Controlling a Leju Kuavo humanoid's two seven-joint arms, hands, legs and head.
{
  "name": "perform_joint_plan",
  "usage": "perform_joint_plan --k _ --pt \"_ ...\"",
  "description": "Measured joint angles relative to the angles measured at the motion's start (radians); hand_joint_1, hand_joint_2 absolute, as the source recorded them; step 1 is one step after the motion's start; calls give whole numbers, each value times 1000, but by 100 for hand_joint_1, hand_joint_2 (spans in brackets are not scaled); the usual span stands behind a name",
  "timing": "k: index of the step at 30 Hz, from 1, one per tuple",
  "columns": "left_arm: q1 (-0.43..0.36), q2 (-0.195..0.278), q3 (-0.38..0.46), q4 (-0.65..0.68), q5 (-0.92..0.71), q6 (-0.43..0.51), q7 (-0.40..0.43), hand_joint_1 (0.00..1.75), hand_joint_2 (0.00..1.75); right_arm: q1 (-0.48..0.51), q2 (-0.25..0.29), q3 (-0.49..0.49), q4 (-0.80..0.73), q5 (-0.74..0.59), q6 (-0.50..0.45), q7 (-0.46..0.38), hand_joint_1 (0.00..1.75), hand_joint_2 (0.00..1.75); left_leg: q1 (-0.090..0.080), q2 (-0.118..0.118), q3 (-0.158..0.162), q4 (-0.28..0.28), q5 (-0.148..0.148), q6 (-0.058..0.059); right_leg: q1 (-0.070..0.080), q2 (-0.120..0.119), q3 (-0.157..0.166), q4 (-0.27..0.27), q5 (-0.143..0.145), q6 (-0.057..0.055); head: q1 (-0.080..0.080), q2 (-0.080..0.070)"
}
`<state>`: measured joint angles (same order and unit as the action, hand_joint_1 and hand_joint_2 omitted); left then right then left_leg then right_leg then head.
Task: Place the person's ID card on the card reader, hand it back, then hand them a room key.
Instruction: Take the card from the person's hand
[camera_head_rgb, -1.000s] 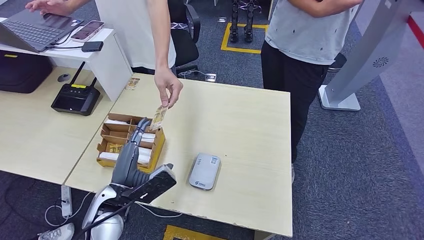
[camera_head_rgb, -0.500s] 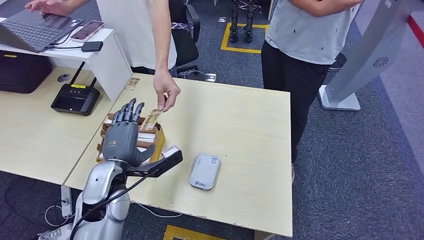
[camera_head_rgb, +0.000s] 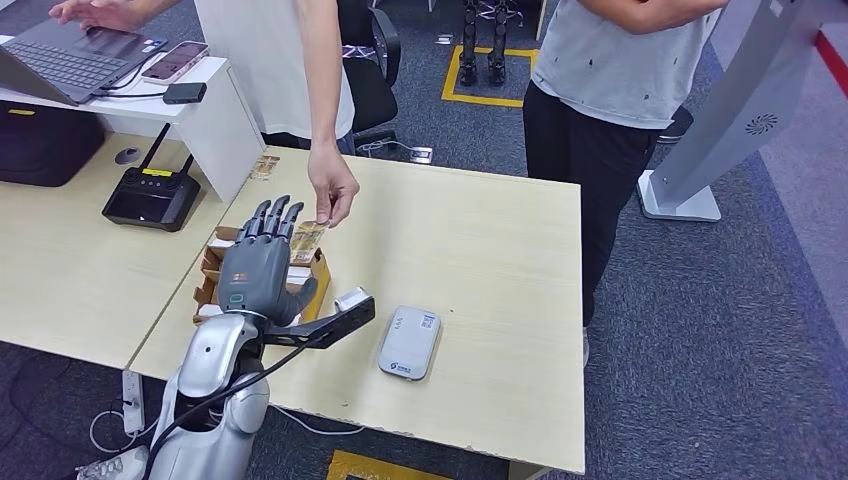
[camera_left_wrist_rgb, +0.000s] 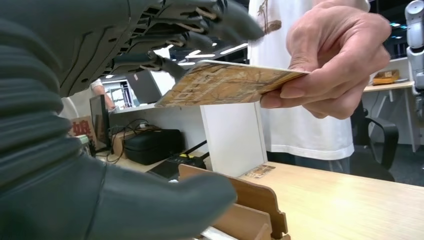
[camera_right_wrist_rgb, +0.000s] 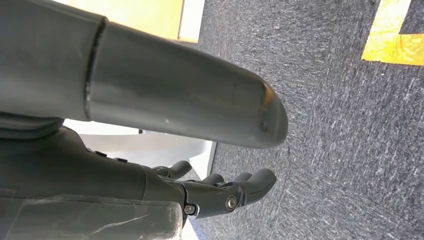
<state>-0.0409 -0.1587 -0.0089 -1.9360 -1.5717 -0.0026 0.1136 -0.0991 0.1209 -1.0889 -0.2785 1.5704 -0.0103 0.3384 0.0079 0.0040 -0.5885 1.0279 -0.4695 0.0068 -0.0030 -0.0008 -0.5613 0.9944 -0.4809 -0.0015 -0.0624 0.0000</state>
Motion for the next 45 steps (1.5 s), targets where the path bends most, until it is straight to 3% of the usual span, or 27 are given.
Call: perform_joint_plan --k 15,34,45 --pt "-12 41 -66 4 0 0 48 175 175 1 0 6 0 0 0 1 0 0 0 0 0 0 0 0 0 0 0 0 0 0 0 0" --pt "-10 42 -81 13 0 0 32 175 175 1 0 15 0 0 0 1 0 0 0 0 0 0 0 0 0 0 0 0 0 0 0 0" --pt "3 69 -194 112 0 35 123 175 175 0 -2 30 0 0 0 -8 0 0 0 0 0 0 0 0 0 0 0 0 0 0 0 0"
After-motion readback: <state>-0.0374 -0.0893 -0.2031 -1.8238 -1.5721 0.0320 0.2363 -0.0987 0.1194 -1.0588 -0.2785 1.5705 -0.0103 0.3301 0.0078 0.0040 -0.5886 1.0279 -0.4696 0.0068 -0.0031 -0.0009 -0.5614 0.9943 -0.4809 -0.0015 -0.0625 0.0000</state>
